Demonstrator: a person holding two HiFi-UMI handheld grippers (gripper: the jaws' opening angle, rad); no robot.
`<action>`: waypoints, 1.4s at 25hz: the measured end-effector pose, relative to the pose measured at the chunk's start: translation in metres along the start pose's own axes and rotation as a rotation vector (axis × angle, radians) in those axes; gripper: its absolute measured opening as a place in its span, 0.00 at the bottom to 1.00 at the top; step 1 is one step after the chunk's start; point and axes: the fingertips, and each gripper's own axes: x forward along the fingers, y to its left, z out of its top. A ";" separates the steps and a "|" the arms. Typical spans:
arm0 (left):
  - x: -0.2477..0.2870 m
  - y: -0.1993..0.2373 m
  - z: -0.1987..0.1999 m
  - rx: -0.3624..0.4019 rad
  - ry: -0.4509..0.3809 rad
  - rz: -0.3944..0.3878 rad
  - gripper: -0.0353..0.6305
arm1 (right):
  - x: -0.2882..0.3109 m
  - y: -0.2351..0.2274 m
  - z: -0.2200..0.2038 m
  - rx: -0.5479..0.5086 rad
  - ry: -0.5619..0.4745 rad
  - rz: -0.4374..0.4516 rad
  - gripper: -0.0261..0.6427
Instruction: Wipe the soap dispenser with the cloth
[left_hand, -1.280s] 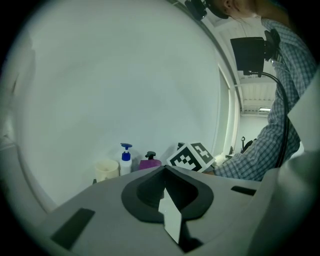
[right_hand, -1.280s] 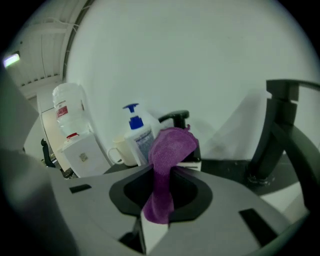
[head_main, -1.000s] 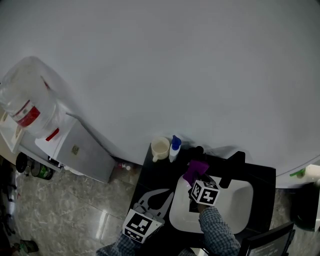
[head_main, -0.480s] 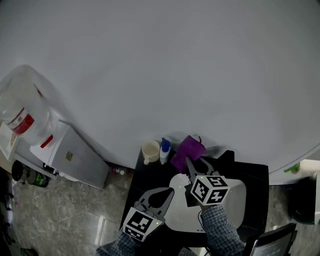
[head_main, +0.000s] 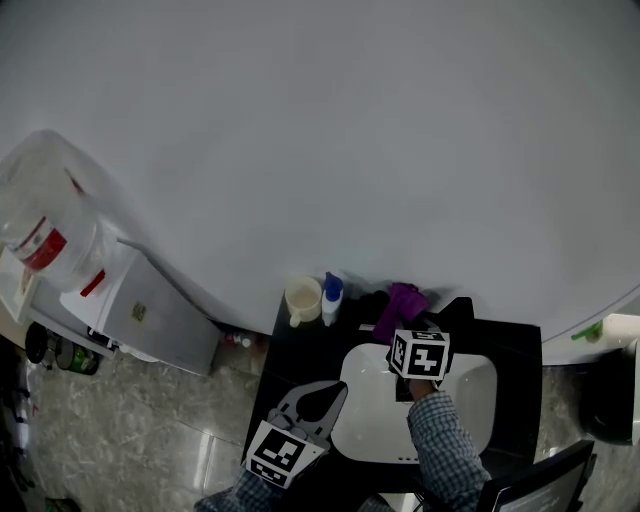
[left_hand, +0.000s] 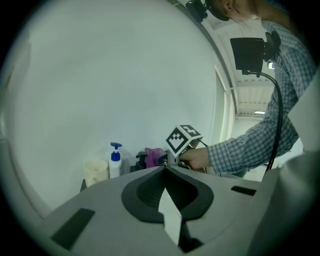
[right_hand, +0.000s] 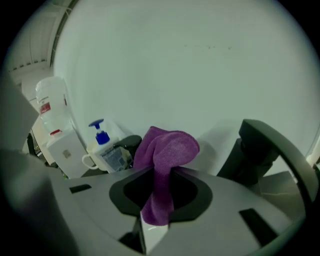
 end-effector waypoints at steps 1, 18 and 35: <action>0.000 0.000 -0.001 -0.001 0.001 0.001 0.06 | 0.004 -0.001 -0.008 -0.011 0.028 -0.016 0.16; -0.007 0.008 0.005 -0.003 -0.024 0.020 0.06 | -0.064 0.030 0.030 0.168 -0.205 0.068 0.16; -0.016 0.017 -0.009 -0.024 0.001 0.043 0.06 | 0.019 0.025 -0.060 0.140 0.007 0.021 0.16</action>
